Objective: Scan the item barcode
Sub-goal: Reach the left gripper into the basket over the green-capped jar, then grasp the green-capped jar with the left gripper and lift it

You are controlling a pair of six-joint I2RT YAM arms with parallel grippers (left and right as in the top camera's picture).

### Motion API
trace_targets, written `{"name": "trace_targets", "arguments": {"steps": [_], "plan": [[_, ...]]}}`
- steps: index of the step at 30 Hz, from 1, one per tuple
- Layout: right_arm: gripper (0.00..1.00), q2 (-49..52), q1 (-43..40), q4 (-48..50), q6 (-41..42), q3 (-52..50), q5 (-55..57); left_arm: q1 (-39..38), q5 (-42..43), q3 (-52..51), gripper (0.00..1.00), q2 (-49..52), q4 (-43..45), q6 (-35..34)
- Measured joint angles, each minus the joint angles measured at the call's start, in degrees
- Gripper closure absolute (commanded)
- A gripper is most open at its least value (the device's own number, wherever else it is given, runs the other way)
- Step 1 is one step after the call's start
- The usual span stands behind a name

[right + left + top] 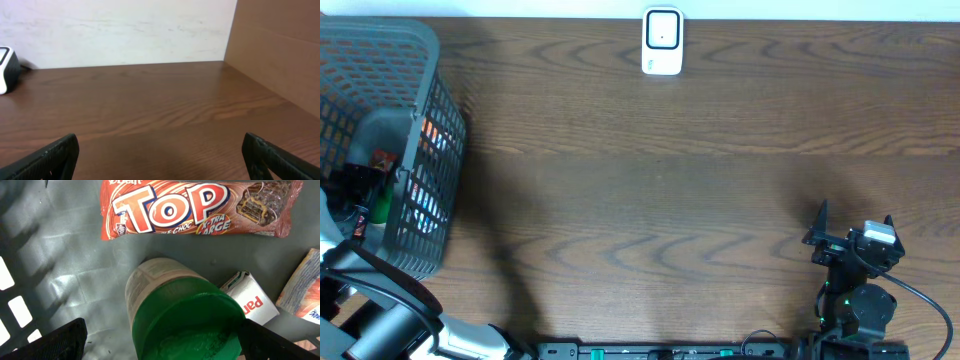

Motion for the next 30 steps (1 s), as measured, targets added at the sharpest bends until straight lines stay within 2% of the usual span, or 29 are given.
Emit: {"name": "trace_targets", "arguments": {"steps": [15, 30], "plan": [[0.01, 0.00, 0.00, 0.00, 0.00, 0.02, -0.02, 0.00, -0.07, -0.09, 0.03, -5.75, -0.44, 0.00], [0.01, 0.00, 0.00, 0.00, 0.00, 0.02, 0.00, -0.15, 1.29, 0.07, 0.03, 0.63, 1.38, -0.02]]}}
